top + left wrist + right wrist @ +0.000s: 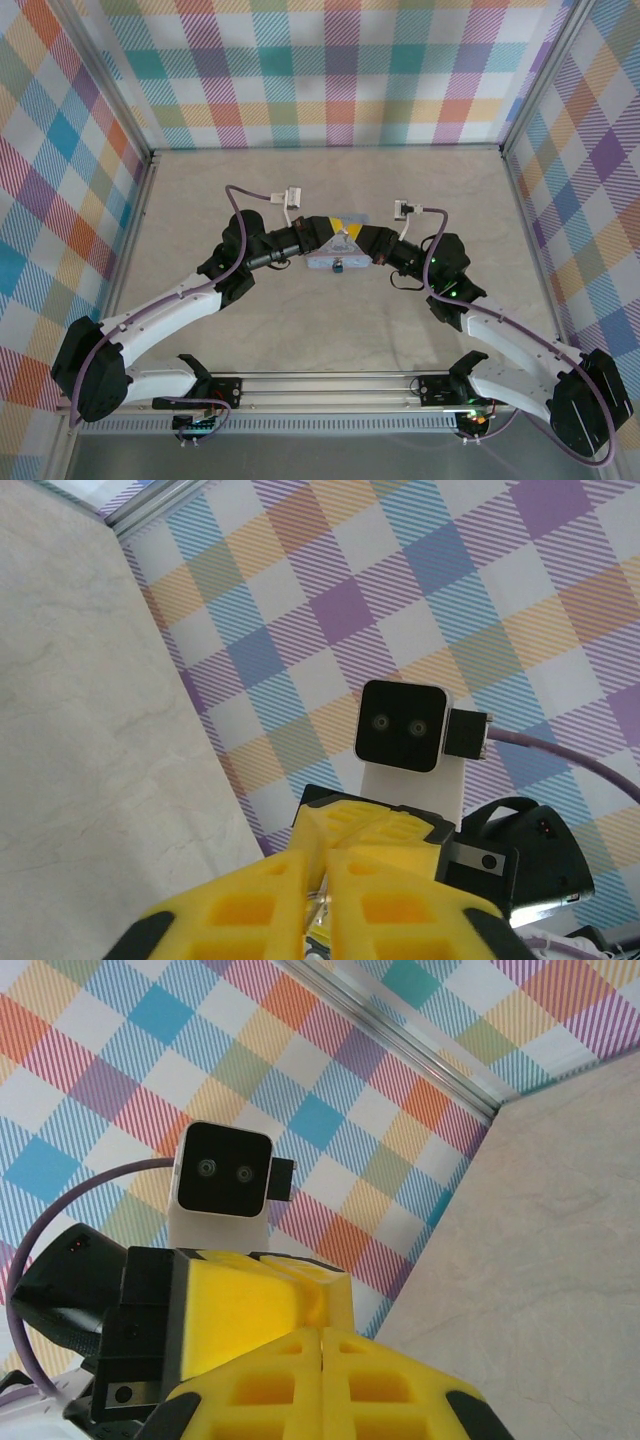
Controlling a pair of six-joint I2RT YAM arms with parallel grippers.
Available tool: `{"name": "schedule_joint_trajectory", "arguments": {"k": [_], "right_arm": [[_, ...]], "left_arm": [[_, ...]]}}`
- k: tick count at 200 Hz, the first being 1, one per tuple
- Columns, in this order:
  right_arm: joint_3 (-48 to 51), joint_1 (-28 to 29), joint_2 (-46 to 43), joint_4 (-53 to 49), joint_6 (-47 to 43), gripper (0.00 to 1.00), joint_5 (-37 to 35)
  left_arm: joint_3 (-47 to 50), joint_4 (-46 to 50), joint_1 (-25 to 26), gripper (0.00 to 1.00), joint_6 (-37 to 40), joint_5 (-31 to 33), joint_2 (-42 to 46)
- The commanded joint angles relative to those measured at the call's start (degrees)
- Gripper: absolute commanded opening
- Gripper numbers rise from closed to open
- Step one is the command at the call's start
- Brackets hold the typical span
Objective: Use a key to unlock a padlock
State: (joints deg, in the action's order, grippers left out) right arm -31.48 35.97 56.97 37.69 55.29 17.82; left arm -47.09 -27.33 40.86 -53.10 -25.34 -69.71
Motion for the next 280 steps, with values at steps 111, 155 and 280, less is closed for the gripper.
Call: {"name": "schedule_joint_trajectory", "arguments": {"k": [111,155,280], "right_arm": [[-6.0,0.3,-7.6,-29.0,-11.9,0.78,-4.8],[-10.1,-1.4,-6.9,-37.7,-19.2,0.89,-3.1],[-2.0,-3.7,0.8,-9.7,-8.3,0.36,14.7]], "left_arm": [[-9.1,23.4,-0.7,0.0,13.2,-2.2,1.9],[-11.4,31.7,-2.1,0.0,17.5,-5.9,1.6],[-7.7,24.4,-2.7,0.0,14.4,-8.3,3.0]]}}
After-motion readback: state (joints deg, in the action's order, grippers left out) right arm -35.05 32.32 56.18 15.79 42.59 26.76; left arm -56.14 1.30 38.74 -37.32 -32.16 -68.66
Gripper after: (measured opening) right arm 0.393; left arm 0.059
